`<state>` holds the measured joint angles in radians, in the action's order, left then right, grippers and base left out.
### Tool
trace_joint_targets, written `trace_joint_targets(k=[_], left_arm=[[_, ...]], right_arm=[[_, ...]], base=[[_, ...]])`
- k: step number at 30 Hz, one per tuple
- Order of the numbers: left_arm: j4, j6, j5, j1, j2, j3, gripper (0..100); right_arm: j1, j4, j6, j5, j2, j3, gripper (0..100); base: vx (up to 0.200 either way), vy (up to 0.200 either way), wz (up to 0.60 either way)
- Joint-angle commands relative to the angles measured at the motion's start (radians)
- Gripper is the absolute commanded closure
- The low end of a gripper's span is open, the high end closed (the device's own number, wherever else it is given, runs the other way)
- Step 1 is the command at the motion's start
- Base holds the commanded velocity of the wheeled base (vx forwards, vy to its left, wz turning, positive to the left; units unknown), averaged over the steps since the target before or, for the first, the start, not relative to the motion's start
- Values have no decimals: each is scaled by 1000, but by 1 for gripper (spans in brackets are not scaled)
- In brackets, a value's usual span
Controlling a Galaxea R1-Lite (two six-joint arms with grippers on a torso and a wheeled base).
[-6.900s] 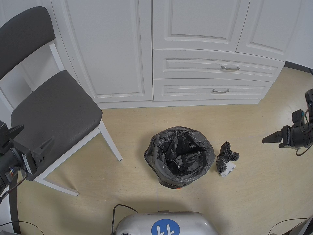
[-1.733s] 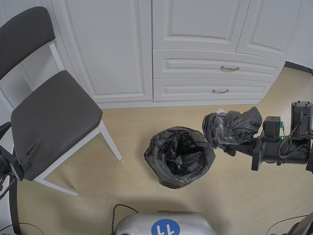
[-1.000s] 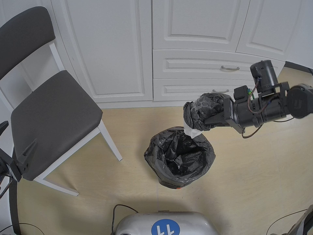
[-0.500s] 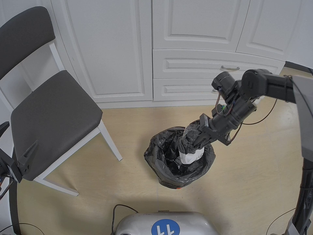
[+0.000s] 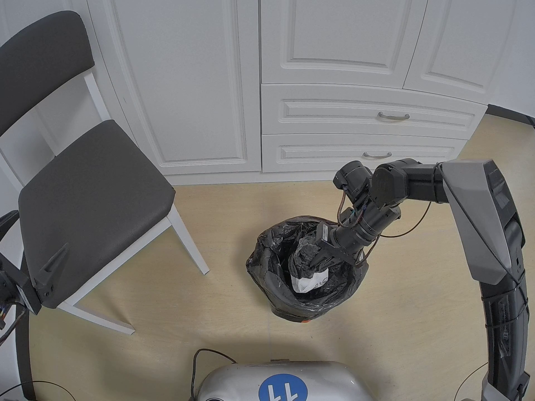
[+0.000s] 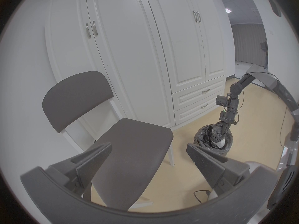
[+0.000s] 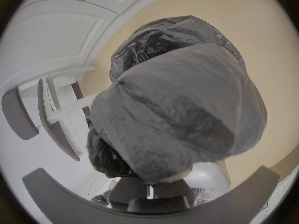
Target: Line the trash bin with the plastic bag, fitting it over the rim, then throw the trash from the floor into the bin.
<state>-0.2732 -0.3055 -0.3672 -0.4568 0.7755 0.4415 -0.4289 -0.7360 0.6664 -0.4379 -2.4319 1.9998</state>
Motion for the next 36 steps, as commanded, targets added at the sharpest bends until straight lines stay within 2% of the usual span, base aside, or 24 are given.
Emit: trace_joint_targets(k=[1, 10, 18, 21, 24, 26, 29, 30, 32, 33, 36], left_arm=[[-1, 0, 1, 0, 11, -7, 0], [-3, 0, 10, 0, 14, -9, 0], [-3, 0, 11, 0, 16, -9, 0], [-3, 0, 11, 0, 13, -9, 0], [-4, 0, 11, 0, 13, -9, 0], [-4, 0, 11, 0, 11, -7, 0], [-4, 0, 11, 0, 10, -7, 0], [-4, 0, 11, 0, 10, -6, 0], [-4, 0, 11, 0, 11, -6, 0], [-4, 0, 11, 0, 13, -6, 0], [-4, 0, 11, 0, 13, -6, 0]], right_arm=[[7, 66, 16, -5, -21, -9, 100], [6, 282, 7, -4, -15, -145, 100], [32, 274, -31, 8, -30, -176, 100], [49, 265, -106, 10, -3, -236, 100], [52, 265, -137, 14, 5, -256, 100], [52, 260, -154, 51, 2, -265, 100], [44, 245, -185, 146, -13, -265, 100], [38, 230, -205, 220, -32, -256, 100], [25, 219, -203, 294, -52, -234, 100], [21, 214, -195, 315, -55, -225, 100], [15, 208, -199, 312, -47, -223, 100]], base=[[0, 0, 0], [0, 0, 0], [0, 0, 0], [0, 0, 0], [0, 0, 0], [0, 0, 0], [0, 0, 0], [0, 0, 0], [0, 0, 0], [0, 0, 0], [0, 0, 0]])
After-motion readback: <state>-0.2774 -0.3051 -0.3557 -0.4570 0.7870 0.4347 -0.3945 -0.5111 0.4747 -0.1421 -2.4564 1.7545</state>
